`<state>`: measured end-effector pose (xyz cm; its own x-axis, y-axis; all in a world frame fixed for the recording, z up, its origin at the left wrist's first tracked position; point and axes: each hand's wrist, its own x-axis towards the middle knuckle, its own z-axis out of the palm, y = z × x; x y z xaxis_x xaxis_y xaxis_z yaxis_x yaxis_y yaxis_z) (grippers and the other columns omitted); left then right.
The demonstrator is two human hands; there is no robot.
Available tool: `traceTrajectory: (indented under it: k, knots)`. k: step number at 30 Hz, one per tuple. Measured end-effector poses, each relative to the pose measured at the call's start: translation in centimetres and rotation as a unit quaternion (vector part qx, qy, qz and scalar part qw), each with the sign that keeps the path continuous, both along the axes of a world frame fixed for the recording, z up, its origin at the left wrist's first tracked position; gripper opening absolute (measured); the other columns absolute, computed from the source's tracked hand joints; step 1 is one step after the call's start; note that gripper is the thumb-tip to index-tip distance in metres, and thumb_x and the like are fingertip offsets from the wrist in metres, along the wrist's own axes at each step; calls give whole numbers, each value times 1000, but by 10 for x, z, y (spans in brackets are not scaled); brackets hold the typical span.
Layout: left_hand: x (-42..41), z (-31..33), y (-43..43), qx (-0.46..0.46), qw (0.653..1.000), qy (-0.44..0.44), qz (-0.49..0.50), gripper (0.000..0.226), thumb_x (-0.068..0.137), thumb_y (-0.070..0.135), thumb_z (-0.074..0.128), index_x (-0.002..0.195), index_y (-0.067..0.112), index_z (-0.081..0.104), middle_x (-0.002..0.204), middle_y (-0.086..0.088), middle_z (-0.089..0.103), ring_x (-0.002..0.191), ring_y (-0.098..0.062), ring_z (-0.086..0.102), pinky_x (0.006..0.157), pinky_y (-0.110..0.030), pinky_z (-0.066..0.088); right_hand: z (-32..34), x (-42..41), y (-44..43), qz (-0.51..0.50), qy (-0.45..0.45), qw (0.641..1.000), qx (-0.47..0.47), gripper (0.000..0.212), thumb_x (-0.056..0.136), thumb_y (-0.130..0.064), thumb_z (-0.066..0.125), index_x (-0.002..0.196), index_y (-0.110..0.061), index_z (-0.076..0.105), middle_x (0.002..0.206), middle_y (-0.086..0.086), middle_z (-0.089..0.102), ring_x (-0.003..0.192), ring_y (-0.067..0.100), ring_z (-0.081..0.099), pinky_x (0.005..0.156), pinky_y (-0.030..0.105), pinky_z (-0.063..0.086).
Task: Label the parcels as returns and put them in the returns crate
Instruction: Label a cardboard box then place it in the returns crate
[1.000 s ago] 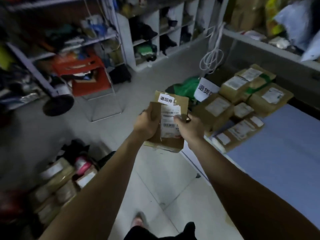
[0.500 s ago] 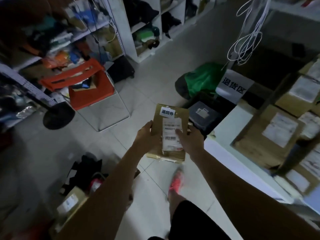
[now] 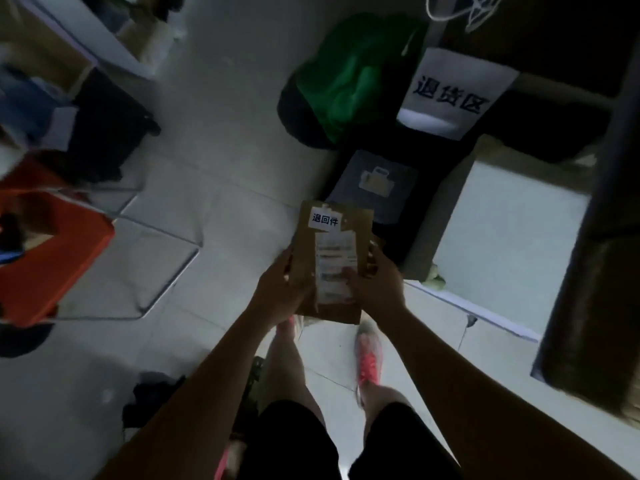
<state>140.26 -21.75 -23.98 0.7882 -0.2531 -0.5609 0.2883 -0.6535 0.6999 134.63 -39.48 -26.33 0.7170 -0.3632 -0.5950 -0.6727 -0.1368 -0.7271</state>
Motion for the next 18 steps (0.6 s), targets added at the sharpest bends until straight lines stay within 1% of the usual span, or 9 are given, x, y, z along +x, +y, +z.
traceTrajectory:
  k: [2, 3, 6, 8, 10, 12, 14, 16, 18]
  knots:
    - [35, -46, -12, -7, 999, 13, -51, 57, 87, 43, 72, 138, 34, 47, 120, 15, 66, 111, -9, 65, 85, -29, 59, -33, 22, -14, -28, 10, 999, -12, 40, 87, -26, 73, 123, -24, 59, 106, -8, 71, 90, 12, 71, 71, 37, 63]
    - [51, -69, -18, -9, 997, 25, -75, 65, 87, 43, 72, 144, 32, 42, 124, 13, 64, 114, -10, 63, 86, -29, 59, -51, 33, -19, -41, 17, 999, -20, 41, 87, -25, 73, 125, -24, 58, 107, -8, 71, 91, 13, 71, 72, 39, 63]
    - [100, -147, -25, 9, 988, 40, -148, 85, 78, 64, 67, 150, 37, 29, 134, 9, 60, 121, -16, 60, 89, -41, 59, -110, 67, -28, -73, 32, 996, -36, 46, 87, -24, 74, 129, -27, 57, 111, -7, 71, 94, 13, 70, 76, 36, 61]
    - [128, -199, -22, 31, 984, 24, -175, 86, 75, 65, 67, 148, 37, 31, 134, 5, 60, 121, -20, 59, 91, -44, 57, -159, 88, -22, -96, 48, 994, -19, 53, 84, -23, 77, 132, -29, 55, 112, -8, 71, 95, 13, 70, 78, 39, 62]
    - [151, -244, -18, 39, 983, 16, -179, 74, 81, 44, 74, 144, 31, 38, 129, 4, 63, 119, -18, 61, 90, -34, 56, -210, 103, -10, -118, 59, 991, -3, 64, 81, -23, 80, 137, -34, 52, 111, -8, 70, 93, 14, 71, 75, 44, 62]
    - [170, -290, -13, 48, 982, 1, -183, 72, 83, 29, 78, 143, 32, 39, 126, 5, 65, 116, -16, 63, 86, -28, 57, -259, 115, 4, -127, 52, 990, -3, 69, 81, -21, 80, 141, -36, 49, 110, -10, 70, 91, 12, 72, 73, 41, 62]
    - [182, -333, -7, 58, 979, -17, -195, 74, 82, 30, 79, 143, 33, 37, 124, 6, 66, 112, -15, 65, 84, -31, 60, -304, 125, 15, -116, 37, 993, -7, 71, 83, -14, 78, 143, -33, 47, 110, -11, 69, 92, 8, 71, 75, 34, 62]
    - [186, -371, -3, 67, 975, -24, -208, 77, 82, 29, 79, 146, 29, 36, 124, 6, 66, 110, -13, 66, 79, -24, 60, -346, 128, 20, -111, 42, 993, -17, 70, 83, -14, 77, 144, -29, 47, 118, -8, 68, 97, 8, 69, 78, 27, 61]
    - [189, -401, -1, 70, 972, -29, -222, 81, 82, 26, 78, 150, 24, 33, 128, 5, 64, 113, -12, 64, 82, -21, 59, -379, 128, 21, -108, 52, 992, -43, 72, 83, -18, 77, 146, -26, 45, 123, -8, 66, 101, 8, 66, 77, 16, 56]
